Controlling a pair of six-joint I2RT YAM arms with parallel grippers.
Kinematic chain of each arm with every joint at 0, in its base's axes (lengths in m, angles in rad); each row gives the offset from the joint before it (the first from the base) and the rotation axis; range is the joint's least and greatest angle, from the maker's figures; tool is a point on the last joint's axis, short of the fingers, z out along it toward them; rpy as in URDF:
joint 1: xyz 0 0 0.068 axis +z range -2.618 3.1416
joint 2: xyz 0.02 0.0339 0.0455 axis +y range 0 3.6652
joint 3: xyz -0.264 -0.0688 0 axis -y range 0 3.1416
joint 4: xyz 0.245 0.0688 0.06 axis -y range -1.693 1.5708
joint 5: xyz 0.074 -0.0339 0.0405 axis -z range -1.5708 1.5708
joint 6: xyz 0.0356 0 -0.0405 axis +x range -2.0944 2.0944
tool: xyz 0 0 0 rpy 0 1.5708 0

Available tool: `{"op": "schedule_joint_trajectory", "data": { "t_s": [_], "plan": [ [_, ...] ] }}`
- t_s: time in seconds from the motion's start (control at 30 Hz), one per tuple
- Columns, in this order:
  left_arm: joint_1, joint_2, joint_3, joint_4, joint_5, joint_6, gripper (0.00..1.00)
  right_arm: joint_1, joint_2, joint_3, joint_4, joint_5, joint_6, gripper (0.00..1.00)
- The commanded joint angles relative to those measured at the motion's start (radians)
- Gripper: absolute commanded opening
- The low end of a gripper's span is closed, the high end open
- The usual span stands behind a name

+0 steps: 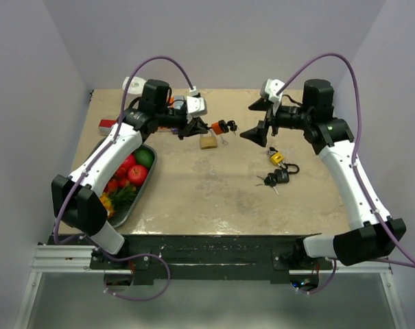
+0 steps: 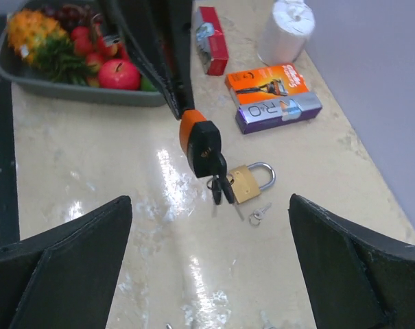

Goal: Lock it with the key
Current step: Pick up the lock from the center of the board.

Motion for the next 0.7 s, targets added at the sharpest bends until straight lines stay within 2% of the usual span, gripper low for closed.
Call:
{"op": "schedule_joint_trajectory", "data": {
  "t_s": [0.0, 0.17, 0.23, 0.33, 0.67],
  "plan": [
    [-0.005, 0.017, 0.093, -0.172, 0.148, 0.002, 0.00, 0.078, 0.019, 0.023, -0.195, -0.046, -0.309, 0.99],
    [-0.052, 0.003, 0.095, -0.252, 0.139, 0.078, 0.00, 0.158, 0.022, -0.028, -0.099, 0.005, -0.268, 0.95],
    [-0.057, 0.002, 0.099, -0.258, 0.136, 0.072, 0.00, 0.173, 0.051, -0.016, -0.113, 0.015, -0.269, 0.92],
    [-0.065, -0.001, 0.104, -0.262, 0.122, 0.072, 0.00, 0.196, 0.080, -0.004, -0.141, 0.024, -0.280, 0.79],
    [-0.072, -0.012, 0.107, -0.254, 0.112, 0.062, 0.00, 0.227, 0.132, 0.004, -0.205, 0.058, -0.327, 0.66]
  ]
}}
